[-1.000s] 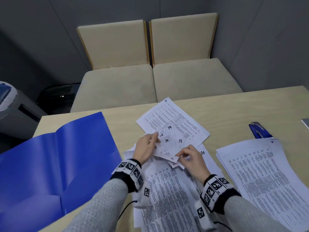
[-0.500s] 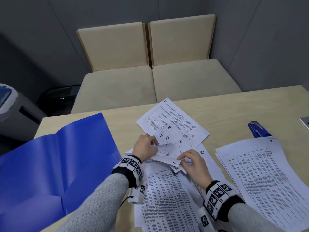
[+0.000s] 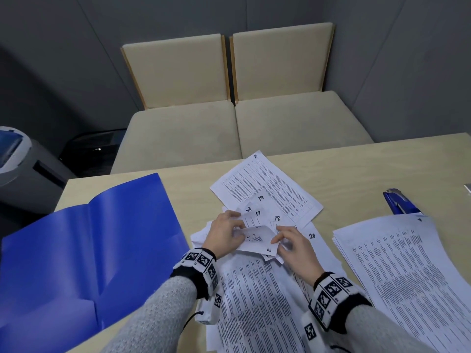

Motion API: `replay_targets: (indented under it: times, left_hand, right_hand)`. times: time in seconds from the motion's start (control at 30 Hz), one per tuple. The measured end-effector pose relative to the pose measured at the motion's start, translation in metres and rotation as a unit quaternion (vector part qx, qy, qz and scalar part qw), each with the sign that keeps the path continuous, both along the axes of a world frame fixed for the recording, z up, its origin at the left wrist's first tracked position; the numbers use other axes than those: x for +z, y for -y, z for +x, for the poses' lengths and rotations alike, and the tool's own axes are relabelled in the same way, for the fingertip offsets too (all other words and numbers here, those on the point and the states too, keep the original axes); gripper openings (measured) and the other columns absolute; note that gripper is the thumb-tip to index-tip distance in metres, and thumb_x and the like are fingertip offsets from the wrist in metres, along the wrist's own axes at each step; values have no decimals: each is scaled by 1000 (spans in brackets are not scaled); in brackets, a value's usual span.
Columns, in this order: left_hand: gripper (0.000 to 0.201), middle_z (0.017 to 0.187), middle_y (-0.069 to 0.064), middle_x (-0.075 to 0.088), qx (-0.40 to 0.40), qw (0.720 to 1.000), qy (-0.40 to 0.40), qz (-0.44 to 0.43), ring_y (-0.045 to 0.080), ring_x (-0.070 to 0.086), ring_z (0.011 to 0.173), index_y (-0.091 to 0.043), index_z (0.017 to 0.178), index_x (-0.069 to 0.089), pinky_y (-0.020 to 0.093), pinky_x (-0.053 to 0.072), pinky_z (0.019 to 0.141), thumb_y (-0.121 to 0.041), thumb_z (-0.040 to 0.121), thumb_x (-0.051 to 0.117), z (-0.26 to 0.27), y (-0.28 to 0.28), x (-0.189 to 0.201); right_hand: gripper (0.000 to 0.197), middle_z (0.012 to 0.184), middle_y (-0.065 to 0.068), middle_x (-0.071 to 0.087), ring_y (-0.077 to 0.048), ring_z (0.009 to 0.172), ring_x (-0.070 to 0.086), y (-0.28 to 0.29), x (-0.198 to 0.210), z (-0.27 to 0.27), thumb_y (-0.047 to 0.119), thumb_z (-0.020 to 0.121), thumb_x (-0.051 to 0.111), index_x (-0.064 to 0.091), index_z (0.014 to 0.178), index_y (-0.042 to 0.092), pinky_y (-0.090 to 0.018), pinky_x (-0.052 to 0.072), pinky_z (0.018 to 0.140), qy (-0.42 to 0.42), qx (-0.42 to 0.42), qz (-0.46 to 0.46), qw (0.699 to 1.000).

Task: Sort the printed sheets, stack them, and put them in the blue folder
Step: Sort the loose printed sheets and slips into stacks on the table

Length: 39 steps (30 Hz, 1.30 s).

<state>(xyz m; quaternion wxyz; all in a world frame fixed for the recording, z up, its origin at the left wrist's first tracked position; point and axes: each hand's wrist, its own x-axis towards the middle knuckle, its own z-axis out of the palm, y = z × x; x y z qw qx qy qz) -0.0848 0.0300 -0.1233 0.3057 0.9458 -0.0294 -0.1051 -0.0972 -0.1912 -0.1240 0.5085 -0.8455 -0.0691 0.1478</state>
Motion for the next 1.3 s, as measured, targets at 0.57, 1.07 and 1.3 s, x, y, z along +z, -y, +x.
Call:
replay_targets:
  times: [0.57,1.07,1.3]
  left_hand:
    - [31,117,8,43,230,969,-53,-70,19,54,89,-13,123,49,30,46,82,-18,93,51,16,5,13]
    - [21,78,-3,62,-78,977,194,50,19,53,78,-17,82,60,29,41,66,-32,93,52,-9,3,0]
    - [17,73,-4,65,146,971,-5,-192,5,58,63,-12,76,62,19,43,60,-20,90,59,6,0,17]
  right_hand:
    - [23,100,2,66,1,103,58,-1,-8,-6,1,80,68,64,75,23,-10,42,88,-36,-26,31,999]
    - [19,123,8,48,-8,121,43,-1,-3,-11,0,75,67,63,74,18,-30,35,103,34,6,-11,999]
    - [13,141,10,39,-14,135,28,-4,2,2,18,71,70,61,70,28,-41,20,112,24,33,-37,998]
